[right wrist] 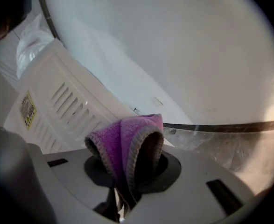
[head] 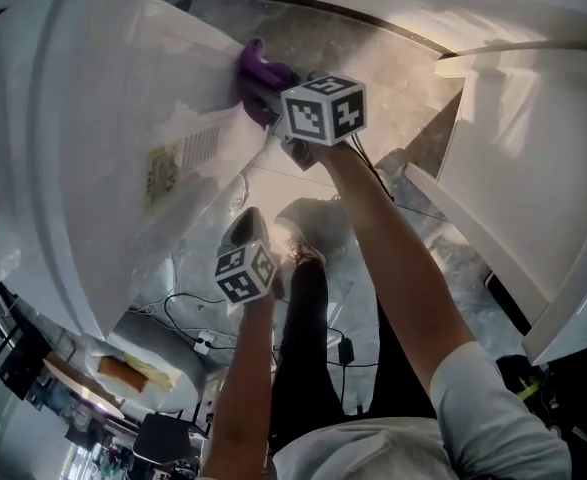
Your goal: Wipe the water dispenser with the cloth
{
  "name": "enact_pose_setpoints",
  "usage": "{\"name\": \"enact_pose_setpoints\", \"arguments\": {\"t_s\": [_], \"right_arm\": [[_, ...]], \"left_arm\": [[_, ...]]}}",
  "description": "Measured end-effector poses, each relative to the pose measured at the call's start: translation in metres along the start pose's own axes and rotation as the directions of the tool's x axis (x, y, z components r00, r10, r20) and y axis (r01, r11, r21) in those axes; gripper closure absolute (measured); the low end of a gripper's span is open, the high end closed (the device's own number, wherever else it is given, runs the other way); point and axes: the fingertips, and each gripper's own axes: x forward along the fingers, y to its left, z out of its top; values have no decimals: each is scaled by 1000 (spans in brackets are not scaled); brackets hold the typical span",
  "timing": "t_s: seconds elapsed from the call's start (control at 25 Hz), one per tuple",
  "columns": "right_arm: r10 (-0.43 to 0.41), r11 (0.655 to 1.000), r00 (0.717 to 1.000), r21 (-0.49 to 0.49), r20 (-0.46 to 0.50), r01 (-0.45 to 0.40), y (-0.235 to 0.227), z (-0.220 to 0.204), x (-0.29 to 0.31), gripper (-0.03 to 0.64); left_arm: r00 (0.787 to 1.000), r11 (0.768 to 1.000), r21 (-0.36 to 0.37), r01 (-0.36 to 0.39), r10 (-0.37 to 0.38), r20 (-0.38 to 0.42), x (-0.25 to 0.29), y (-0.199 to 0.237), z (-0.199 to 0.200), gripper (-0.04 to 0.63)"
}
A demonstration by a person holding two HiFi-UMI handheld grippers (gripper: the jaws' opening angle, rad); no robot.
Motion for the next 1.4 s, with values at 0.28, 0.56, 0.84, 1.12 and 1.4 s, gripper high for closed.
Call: {"name": "enact_pose_setpoints", "arguments": {"t_s": [0.28, 0.56, 0.84, 1.12, 1.4], "right_arm": [[-54, 999, 996, -12, -67, 53, -28, -59, 20, 552], [-142, 985, 986, 85, -82, 149, -51, -107, 23, 555], [-43, 999, 964, 10, -264, 48, 5, -174, 21, 555], [6, 999, 983, 52, -186, 4, 105, -119, -19, 555], [85, 990, 995, 114, -49, -79, 224, -20, -75, 555]], "left_arm": [[998, 996, 69, 51, -50, -25, 22, 7, -1, 577], [999, 995, 86, 46, -44, -26, 32, 38, -3, 577], [998, 995, 78, 59, -59, -2, 9, 50, -5, 577], [996, 994, 68, 84, -87, 31, -71, 33, 16, 577], [979, 992, 70, 107, -117, 170, -190, -2, 69, 577]]}}
